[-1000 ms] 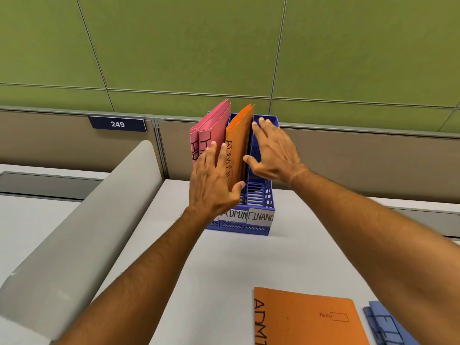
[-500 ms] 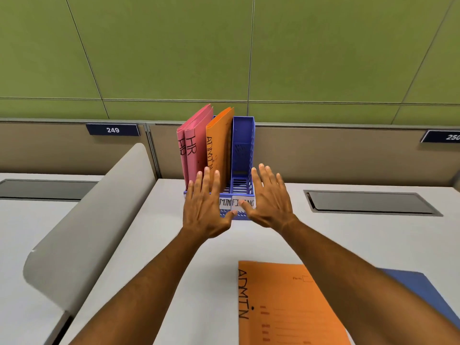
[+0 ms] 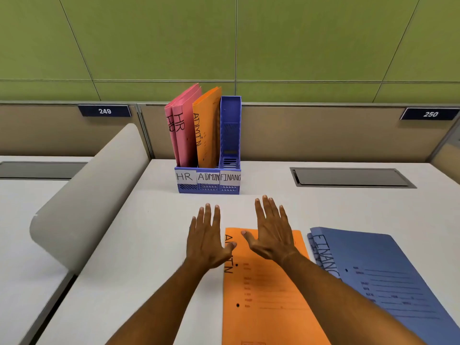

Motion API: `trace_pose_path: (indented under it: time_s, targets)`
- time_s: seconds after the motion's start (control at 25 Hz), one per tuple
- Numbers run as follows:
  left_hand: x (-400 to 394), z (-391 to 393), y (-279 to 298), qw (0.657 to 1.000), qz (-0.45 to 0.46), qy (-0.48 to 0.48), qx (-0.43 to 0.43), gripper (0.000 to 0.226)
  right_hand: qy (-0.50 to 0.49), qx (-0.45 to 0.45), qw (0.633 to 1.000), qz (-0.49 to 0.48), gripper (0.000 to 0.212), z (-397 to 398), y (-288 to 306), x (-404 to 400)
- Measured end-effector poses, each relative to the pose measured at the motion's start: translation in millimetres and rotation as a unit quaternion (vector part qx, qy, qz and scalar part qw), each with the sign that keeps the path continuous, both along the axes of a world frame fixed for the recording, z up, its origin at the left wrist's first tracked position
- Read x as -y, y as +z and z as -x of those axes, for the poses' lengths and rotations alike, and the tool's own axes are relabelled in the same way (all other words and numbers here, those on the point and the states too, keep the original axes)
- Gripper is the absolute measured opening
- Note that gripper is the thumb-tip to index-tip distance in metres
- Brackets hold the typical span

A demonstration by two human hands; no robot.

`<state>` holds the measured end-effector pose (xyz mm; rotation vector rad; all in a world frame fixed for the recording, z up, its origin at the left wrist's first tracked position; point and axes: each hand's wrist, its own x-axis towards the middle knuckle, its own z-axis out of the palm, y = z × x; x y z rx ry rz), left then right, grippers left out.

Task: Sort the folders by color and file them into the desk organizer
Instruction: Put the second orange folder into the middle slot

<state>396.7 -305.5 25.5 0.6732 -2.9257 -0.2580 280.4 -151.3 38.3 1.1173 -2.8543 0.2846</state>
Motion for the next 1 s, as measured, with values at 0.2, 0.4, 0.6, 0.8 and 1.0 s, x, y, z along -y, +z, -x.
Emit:
trace_pose_path:
  time_s: [0.2, 0.4, 0.6, 0.8, 1.0]
  targets:
    - [-29.7, -32.6, -32.6, 0.998, -0.03, 0.005, 0.052, 0.107, 0.0, 0.026, 1.0, -0.017, 0.098, -31.2, -30.5, -32.2]
    - [-48.9, -45.0, -40.6, 0.993, -0.086, 0.019, 0.082, 0.106, 0.001, 0.057, 0.998, -0.035, 0.099, -48.8, -49.3, -48.0]
    - [-60.2, -43.2, -41.6, 0.992, -0.101, 0.029, 0.072, 0.097, 0.004, 0.08, 0.996, -0.046, 0.096, -58.9, -61.4, -56.3]
    - [-63.3, -36.2, -41.3, 0.973, -0.222, 0.066, 0.017, 0.074, 0.012, 0.106, 0.991, -0.077, 0.093, -64.3, -66.9, -58.1]
    - [-61.0, -24.6, -36.5, 0.921, -0.35, 0.162, -0.047, 0.058, 0.018, 0.11, 0.987, -0.119, 0.091, -65.9, -69.6, -56.3]
